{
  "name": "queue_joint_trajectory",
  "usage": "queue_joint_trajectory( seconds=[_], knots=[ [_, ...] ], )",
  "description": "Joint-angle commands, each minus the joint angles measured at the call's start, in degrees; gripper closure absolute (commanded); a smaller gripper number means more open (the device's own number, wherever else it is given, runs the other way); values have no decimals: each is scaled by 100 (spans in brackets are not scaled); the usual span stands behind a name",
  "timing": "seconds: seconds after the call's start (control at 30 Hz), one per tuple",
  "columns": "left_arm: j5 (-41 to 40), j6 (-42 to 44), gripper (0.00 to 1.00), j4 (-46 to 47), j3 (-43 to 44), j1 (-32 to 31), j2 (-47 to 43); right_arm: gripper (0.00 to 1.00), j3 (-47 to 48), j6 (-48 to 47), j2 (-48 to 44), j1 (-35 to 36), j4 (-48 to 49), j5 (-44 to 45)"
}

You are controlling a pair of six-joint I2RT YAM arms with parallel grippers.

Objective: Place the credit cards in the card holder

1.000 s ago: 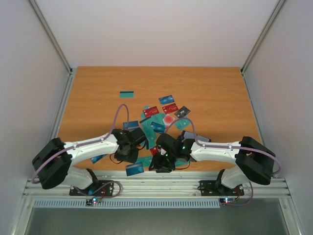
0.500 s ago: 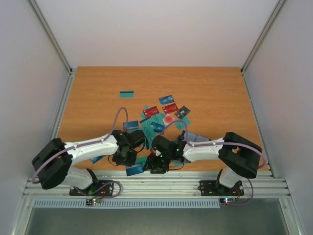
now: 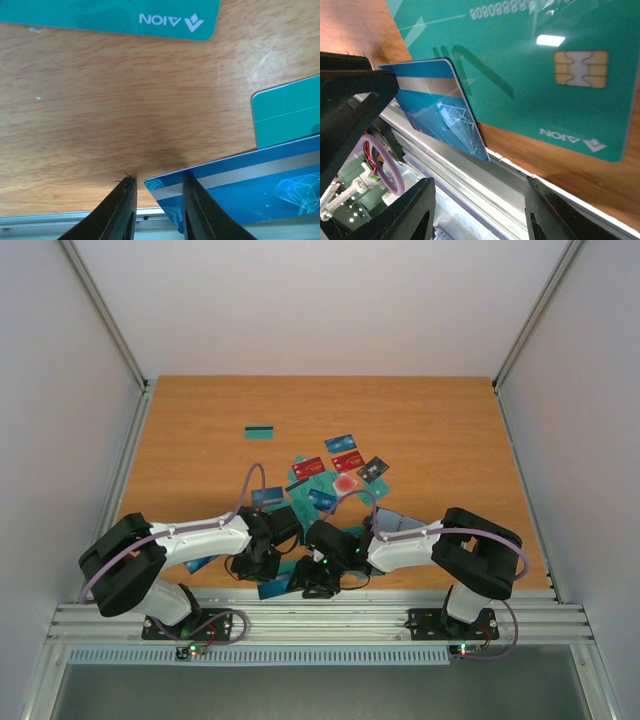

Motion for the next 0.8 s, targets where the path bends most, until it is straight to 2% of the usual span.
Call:
queue_joint_trajectory(
  seconds=[0.0, 0.53, 0.77],
  knots=[
    [64, 6, 73, 157, -122, -18, 74, 49, -14, 176, 88, 168, 359, 108],
    [178, 93, 73, 229, -148, -9, 216, 49, -325, 794, 369, 705, 1390, 1384],
    [202, 163, 73, 249, -177, -9, 244, 55, -409, 868, 621, 690, 2133, 1521]
  ],
)
